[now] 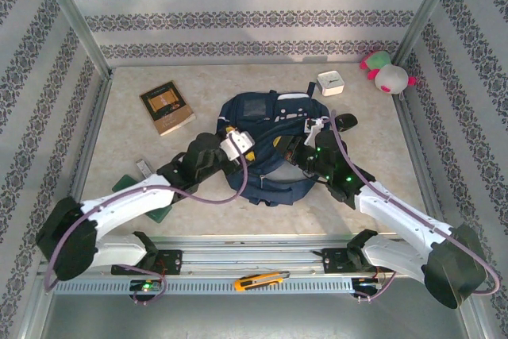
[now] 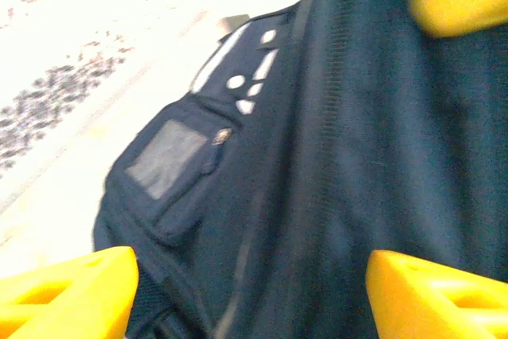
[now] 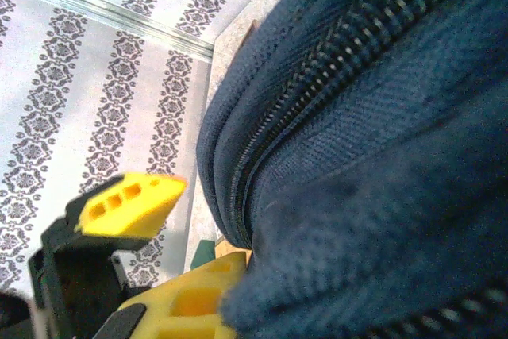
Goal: Pack the student bag
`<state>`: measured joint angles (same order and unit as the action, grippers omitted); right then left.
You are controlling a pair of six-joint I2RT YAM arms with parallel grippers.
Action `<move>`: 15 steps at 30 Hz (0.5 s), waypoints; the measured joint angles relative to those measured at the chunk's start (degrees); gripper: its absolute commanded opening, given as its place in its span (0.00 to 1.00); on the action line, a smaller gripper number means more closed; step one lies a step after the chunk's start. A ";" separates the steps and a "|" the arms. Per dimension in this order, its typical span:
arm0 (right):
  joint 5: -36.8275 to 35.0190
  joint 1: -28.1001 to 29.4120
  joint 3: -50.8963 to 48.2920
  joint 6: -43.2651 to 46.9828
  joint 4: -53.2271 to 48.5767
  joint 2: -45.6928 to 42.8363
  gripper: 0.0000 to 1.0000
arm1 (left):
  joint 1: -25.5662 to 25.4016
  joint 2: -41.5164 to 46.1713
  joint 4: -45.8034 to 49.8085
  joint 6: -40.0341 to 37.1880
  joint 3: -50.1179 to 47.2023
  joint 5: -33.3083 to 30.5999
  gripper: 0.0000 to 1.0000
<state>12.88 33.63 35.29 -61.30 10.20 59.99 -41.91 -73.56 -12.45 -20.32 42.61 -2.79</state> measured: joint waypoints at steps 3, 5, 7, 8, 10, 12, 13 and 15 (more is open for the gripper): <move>0.63 -0.02 0.00 0.02 0.00 0.87 0.00 | 0.00 -2.64 0.04 2.21 0.83 -3.54 0.74; 0.96 -0.11 0.00 0.02 0.00 1.38 0.00 | -0.02 -2.38 1.31 4.66 0.94 -3.63 0.71; 1.09 -0.13 0.00 0.02 0.00 1.46 0.00 | -0.02 -0.79 3.50 8.52 1.14 -2.16 0.69; 1.09 -0.13 0.00 0.00 -0.02 1.46 0.00 | -0.02 0.22 4.42 10.27 1.16 -1.27 0.68; 1.03 -0.13 0.00 -0.07 -0.02 1.46 0.00 | -0.04 3.56 6.80 15.87 1.20 1.36 0.66; 0.48 -0.09 0.00 -0.46 0.00 1.46 0.00 | -0.17 6.93 9.03 22.03 1.33 3.37 0.64; 0.13 -0.09 0.00 -0.81 0.02 1.46 0.00 | -0.57 8.66 10.43 25.83 1.42 4.11 0.63; -0.42 0.02 0.02 -1.36 0.17 1.57 0.00 | -1.86 11.23 13.35 32.37 1.62 4.76 0.63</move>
<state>12.47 33.65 35.31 -62.65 10.37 61.56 -43.77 -62.33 0.91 12.05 44.23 1.98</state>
